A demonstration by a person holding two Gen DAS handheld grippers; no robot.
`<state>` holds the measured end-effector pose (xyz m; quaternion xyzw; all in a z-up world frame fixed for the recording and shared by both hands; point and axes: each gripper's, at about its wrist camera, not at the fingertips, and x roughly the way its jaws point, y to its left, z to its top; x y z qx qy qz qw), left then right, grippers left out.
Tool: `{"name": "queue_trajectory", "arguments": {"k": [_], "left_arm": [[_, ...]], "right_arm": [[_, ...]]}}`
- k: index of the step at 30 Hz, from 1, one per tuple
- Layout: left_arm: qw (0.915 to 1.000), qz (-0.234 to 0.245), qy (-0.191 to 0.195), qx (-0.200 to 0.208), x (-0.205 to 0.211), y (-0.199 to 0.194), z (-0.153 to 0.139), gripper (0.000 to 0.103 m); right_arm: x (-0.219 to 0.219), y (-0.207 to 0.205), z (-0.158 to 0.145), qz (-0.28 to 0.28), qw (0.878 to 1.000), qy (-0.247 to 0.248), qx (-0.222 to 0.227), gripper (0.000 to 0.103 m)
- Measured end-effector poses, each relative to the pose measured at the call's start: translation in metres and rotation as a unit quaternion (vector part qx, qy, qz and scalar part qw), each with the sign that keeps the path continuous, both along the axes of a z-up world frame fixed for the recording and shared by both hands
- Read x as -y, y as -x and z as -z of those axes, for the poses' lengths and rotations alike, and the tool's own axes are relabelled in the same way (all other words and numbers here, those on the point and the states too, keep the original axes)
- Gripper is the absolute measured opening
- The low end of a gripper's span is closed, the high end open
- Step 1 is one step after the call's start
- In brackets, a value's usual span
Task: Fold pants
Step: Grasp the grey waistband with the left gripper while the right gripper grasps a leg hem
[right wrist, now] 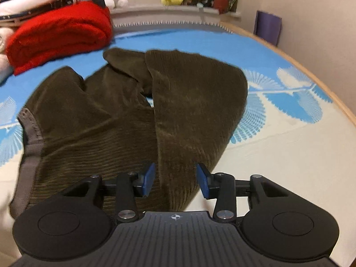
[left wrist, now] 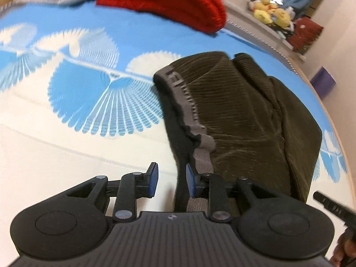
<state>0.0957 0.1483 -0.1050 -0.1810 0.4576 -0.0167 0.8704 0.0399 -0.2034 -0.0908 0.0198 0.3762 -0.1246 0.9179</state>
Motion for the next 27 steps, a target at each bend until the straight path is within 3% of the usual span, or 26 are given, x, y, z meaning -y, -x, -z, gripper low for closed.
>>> {"name": "queue_trajectory", "arguments": {"k": [4, 11, 15, 19, 20, 23, 25, 27], "left_arm": [[0.9985, 0.004, 0.041, -0.036, -0.006, -0.023, 0.024, 0.044], [0.9966, 0.013, 0.048, -0.066, 0.011, -0.05, 0.052, 0.062], [0.9972, 0.027, 0.042, -0.056, 0.026, -0.063, 0.061, 0.076], [0.9982, 0.042, 0.017, -0.039, 0.042, -0.069, 0.063, 0.077], [0.9983, 0.047, 0.006, -0.032, 0.047, -0.07, 0.063, 0.075], [0.9972, 0.063, -0.036, -0.02, 0.054, -0.069, 0.061, 0.047], [0.9971, 0.068, -0.03, -0.015, 0.05, -0.068, 0.056, 0.021], [0.9975, 0.067, -0.021, -0.006, 0.045, -0.065, 0.045, 0.015]], "right_arm": [[0.007, -0.022, 0.016, -0.015, 0.999, -0.007, -0.028, 0.048], [0.006, -0.051, 0.037, -0.047, 0.997, -0.011, -0.064, 0.061], [0.008, -0.066, 0.048, -0.044, 0.996, 0.011, -0.082, 0.061], [0.012, -0.073, 0.054, -0.036, 0.994, 0.044, -0.09, 0.058], [0.014, -0.073, 0.055, -0.034, 0.994, 0.05, -0.089, 0.055], [0.024, -0.073, 0.055, -0.03, 0.994, 0.048, -0.091, 0.03], [0.031, -0.071, 0.052, -0.027, 0.995, 0.037, -0.089, 0.013], [0.035, -0.066, 0.047, -0.029, 0.996, 0.031, -0.083, 0.008]]}}
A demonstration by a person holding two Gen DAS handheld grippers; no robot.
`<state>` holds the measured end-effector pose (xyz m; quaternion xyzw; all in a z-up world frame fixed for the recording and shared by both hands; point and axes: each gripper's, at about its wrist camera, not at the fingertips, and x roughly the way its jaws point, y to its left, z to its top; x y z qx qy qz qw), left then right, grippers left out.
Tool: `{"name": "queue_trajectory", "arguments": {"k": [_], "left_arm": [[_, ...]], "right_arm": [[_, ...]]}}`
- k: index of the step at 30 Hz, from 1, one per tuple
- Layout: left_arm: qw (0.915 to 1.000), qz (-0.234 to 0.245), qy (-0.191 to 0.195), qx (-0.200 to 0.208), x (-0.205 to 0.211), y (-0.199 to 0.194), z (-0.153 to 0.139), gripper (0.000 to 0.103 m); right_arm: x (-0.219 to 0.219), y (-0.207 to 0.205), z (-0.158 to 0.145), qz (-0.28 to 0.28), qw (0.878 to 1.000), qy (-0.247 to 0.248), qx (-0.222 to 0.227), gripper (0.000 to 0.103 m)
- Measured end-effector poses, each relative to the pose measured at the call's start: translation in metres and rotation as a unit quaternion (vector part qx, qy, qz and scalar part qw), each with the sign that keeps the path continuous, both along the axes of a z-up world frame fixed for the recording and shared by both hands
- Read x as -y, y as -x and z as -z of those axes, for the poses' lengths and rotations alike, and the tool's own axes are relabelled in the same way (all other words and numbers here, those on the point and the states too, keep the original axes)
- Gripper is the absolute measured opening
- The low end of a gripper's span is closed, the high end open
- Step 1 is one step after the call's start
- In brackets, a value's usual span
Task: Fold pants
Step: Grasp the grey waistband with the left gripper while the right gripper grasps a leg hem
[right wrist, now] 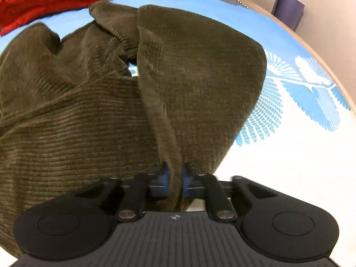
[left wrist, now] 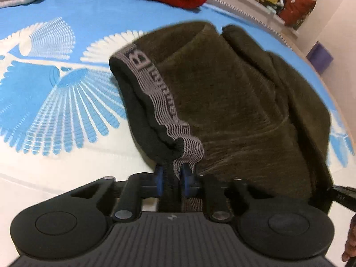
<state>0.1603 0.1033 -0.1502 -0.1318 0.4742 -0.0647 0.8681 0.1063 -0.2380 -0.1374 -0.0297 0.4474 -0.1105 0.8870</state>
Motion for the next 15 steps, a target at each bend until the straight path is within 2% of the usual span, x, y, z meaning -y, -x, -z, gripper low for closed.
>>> {"name": "queue_trajectory", "arguments": {"k": [2, 4, 8, 12, 15], "left_arm": [[0.9997, 0.007, -0.002, 0.021, -0.004, 0.008, -0.016, 0.013], [0.9982, 0.011, -0.023, 0.055, -0.009, 0.021, -0.038, 0.012], [0.9938, -0.031, -0.054, 0.093, -0.041, 0.049, -0.074, 0.012], [0.9872, -0.109, -0.097, 0.064, -0.092, 0.078, -0.087, 0.011], [0.9795, -0.151, -0.13, 0.03, -0.124, 0.095, -0.084, 0.011]], "right_arm": [[-0.001, 0.004, -0.007, -0.009, 1.0, -0.005, 0.005, 0.008], [-0.005, 0.01, -0.017, -0.024, 1.0, -0.015, 0.009, 0.007], [-0.033, 0.032, -0.034, -0.093, 0.995, -0.043, -0.001, 0.007], [-0.083, 0.062, -0.034, -0.179, 0.98, -0.079, -0.038, 0.007], [-0.13, 0.087, -0.026, -0.265, 0.957, -0.086, -0.079, 0.007]]}}
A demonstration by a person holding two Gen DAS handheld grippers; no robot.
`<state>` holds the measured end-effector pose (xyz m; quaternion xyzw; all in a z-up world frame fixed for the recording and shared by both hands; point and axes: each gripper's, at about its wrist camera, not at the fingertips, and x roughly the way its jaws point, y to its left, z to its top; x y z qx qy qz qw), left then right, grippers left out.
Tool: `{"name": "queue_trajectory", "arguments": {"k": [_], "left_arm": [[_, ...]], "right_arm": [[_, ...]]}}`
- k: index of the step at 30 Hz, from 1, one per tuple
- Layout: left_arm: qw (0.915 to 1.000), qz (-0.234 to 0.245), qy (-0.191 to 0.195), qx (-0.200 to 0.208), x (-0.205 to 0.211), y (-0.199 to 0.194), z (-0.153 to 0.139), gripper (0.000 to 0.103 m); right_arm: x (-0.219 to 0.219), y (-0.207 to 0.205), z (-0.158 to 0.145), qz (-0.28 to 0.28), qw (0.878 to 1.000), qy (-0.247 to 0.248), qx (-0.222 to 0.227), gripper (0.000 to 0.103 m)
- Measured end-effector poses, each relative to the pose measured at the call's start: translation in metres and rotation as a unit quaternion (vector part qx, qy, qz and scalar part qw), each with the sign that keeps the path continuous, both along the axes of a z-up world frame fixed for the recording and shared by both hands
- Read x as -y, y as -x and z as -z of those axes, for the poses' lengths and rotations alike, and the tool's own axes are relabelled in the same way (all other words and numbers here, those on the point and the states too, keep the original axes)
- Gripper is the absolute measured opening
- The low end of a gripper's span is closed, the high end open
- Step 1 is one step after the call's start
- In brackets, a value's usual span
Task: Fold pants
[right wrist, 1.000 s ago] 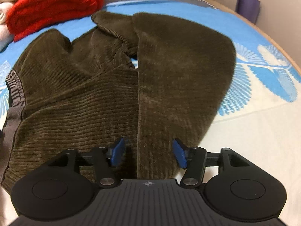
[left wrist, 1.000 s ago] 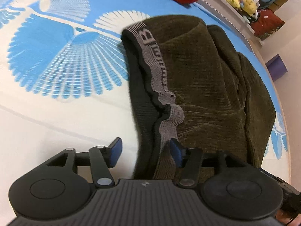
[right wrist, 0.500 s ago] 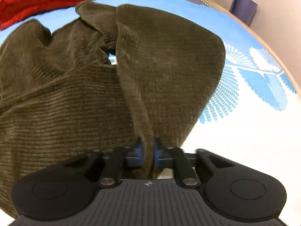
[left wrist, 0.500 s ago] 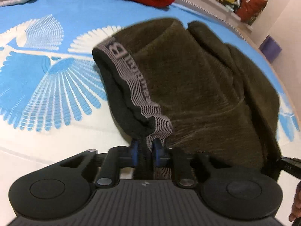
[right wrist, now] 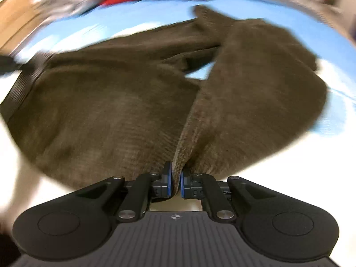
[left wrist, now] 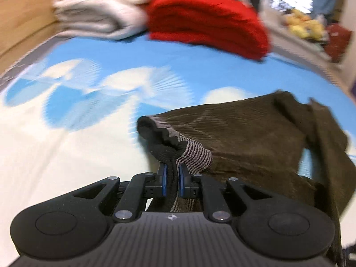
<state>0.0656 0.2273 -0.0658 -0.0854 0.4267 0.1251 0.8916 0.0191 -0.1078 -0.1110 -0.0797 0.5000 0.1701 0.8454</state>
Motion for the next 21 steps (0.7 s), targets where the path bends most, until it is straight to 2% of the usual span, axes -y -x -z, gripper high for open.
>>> {"name": "queue_trajectory", "arguments": {"k": [4, 6, 7, 9, 10, 11, 13, 18, 20, 21], "left_arm": [[0.9952, -0.056, 0.02, -0.078, -0.04, 0.011, 0.024, 0.014], [0.9943, -0.074, 0.02, -0.074, -0.048, 0.015, 0.021, 0.013], [0.9948, -0.077, 0.018, -0.064, -0.05, 0.016, 0.015, 0.014], [0.9963, -0.076, 0.004, -0.04, -0.044, 0.016, 0.004, 0.016], [0.9973, -0.067, 0.002, -0.031, -0.038, 0.014, 0.001, 0.021], [0.998, -0.057, 0.005, -0.028, -0.041, 0.013, 0.001, 0.022], [0.9986, -0.035, 0.021, -0.033, -0.032, 0.007, 0.005, 0.022], [0.9983, -0.01, 0.033, -0.048, -0.015, -0.006, 0.019, 0.025], [0.9981, -0.004, 0.032, -0.052, -0.011, -0.009, 0.024, 0.025], [0.998, -0.003, 0.033, -0.054, -0.011, -0.012, 0.025, 0.026]], "right_arm": [[-0.035, 0.02, 0.008, -0.08, 0.996, 0.003, -0.036, 0.011], [-0.036, 0.018, 0.004, -0.073, 0.997, -0.011, -0.034, 0.021], [-0.032, 0.014, -0.001, -0.061, 0.998, -0.021, -0.024, 0.022], [-0.023, 0.005, -0.011, -0.029, 0.999, -0.038, 0.009, 0.032], [-0.017, -0.003, -0.018, -0.006, 0.998, -0.047, 0.034, 0.035], [-0.01, -0.012, -0.021, 0.019, 0.997, -0.05, 0.057, 0.039], [0.002, -0.031, -0.021, 0.076, 0.991, -0.053, 0.099, 0.041], [0.016, -0.057, 0.001, 0.16, 0.978, -0.068, 0.119, 0.042], [0.008, -0.079, 0.015, 0.169, 0.979, -0.058, 0.102, 0.044], [-0.002, -0.091, 0.024, 0.168, 0.978, -0.056, 0.108, 0.044]]}}
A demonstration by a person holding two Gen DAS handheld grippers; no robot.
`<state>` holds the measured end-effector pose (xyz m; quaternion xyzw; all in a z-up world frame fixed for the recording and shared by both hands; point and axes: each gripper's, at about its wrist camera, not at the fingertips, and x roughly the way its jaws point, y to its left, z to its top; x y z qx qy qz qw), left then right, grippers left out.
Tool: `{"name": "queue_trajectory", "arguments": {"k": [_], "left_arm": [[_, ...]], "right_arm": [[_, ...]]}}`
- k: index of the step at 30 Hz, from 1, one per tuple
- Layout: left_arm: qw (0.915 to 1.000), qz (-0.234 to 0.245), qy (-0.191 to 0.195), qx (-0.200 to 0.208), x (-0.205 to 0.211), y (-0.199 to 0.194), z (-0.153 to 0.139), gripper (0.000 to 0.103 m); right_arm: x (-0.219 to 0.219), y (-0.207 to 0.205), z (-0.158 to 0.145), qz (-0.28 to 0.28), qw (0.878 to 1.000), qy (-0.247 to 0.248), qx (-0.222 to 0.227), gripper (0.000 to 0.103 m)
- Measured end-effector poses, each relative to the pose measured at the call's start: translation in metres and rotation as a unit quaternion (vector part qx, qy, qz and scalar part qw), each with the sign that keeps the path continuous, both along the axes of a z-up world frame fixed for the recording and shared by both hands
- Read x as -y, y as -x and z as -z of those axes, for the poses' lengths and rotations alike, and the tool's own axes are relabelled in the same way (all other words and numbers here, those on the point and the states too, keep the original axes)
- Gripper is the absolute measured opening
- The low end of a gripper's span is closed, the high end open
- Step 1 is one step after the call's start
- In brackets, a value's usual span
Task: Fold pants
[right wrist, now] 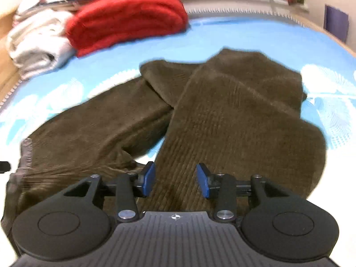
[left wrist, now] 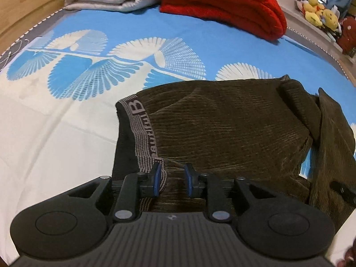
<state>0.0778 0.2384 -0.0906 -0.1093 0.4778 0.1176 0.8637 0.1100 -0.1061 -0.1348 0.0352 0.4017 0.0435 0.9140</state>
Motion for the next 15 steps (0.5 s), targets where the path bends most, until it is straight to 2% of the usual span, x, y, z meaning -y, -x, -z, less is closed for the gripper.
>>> {"name": "queue_trajectory", "arguments": {"k": [2, 8, 15], "left_arm": [[1.0, -0.001, -0.001, -0.004, -0.002, -0.003, 0.001, 0.027], [0.9999, 0.003, -0.002, -0.015, -0.009, -0.017, 0.005, 0.031], [0.9994, 0.02, -0.011, -0.027, -0.007, -0.023, 0.012, 0.033]], "right_arm": [[-0.007, -0.006, 0.002, 0.008, 1.0, 0.012, 0.008, 0.045], [-0.018, -0.035, 0.026, 0.002, 0.999, 0.034, -0.016, 0.045], [-0.034, -0.049, 0.034, -0.002, 0.998, 0.053, -0.02, 0.056]]}}
